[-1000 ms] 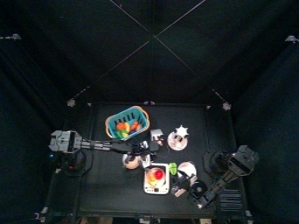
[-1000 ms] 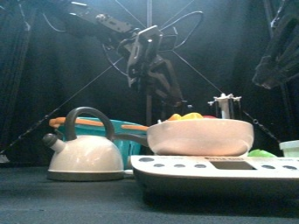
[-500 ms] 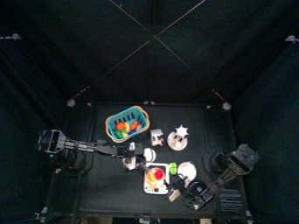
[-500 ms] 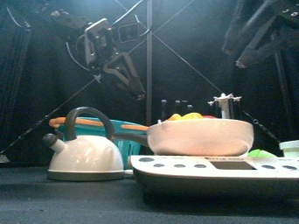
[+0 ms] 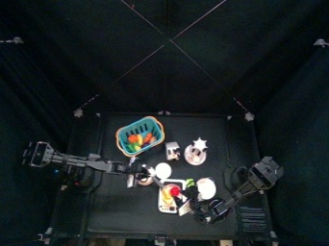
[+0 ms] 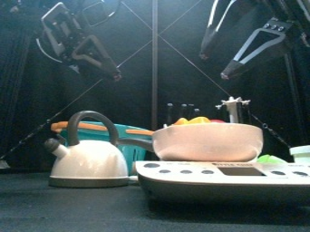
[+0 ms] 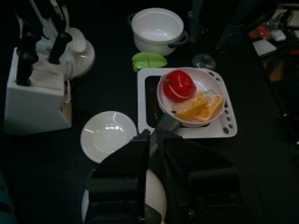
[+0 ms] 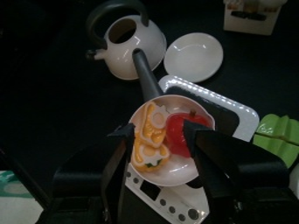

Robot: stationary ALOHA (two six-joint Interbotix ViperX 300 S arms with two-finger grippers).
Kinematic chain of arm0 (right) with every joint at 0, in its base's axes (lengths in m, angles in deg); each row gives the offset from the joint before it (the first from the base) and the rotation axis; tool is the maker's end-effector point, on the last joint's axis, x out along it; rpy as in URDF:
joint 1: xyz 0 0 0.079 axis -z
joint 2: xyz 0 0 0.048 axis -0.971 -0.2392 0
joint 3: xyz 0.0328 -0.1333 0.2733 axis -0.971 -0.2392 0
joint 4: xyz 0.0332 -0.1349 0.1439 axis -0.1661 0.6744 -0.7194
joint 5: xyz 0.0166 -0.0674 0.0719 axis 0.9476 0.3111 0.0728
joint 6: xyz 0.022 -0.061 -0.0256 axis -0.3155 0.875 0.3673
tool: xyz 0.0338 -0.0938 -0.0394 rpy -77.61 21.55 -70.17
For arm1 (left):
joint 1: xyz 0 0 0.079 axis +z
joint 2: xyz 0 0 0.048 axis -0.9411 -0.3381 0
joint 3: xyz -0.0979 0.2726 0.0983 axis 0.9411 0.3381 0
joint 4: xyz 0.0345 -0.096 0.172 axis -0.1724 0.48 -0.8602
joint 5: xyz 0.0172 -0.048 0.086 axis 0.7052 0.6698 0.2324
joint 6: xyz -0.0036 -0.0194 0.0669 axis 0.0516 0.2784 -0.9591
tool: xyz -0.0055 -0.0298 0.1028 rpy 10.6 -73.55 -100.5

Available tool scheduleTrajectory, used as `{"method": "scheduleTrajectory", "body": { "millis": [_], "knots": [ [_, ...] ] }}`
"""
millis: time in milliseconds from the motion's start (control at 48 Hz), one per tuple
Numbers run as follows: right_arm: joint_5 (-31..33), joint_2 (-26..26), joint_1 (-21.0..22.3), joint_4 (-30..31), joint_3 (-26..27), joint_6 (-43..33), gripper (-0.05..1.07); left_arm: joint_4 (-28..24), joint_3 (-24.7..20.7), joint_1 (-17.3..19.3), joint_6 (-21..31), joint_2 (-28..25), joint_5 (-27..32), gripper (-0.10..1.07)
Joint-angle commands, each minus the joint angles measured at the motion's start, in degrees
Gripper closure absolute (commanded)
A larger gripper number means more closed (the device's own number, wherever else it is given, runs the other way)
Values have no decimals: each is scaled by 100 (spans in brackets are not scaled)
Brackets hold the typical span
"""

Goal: Grab apple

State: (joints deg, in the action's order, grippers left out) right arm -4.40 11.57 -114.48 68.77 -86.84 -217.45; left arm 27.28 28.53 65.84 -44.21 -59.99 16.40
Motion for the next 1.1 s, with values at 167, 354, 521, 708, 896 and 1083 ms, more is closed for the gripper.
{"method": "scheduleTrajectory", "body": {
  "millis": [167,354,521,708,896,1083],
  "knots": [
    [-650,-70,193,-290,-53,70,19,-149,439,-26,-9,105,-1371,38],
    [-747,-185,413,-888,9,334,19,-149,483,-44,18,26,-1433,38],
    [-721,-220,483,-923,105,571,18,-97,475,-44,18,-44,-1433,38],
    [-703,-299,554,-976,158,615,14,-79,501,-44,18,-44,-1424,38],
    [-703,-413,624,-1002,176,624,5,-79,501,-35,18,-44,-1424,38],
    [-703,-501,694,-1055,202,650,5,-79,510,-35,18,-44,-1424,38]
  ]
}}
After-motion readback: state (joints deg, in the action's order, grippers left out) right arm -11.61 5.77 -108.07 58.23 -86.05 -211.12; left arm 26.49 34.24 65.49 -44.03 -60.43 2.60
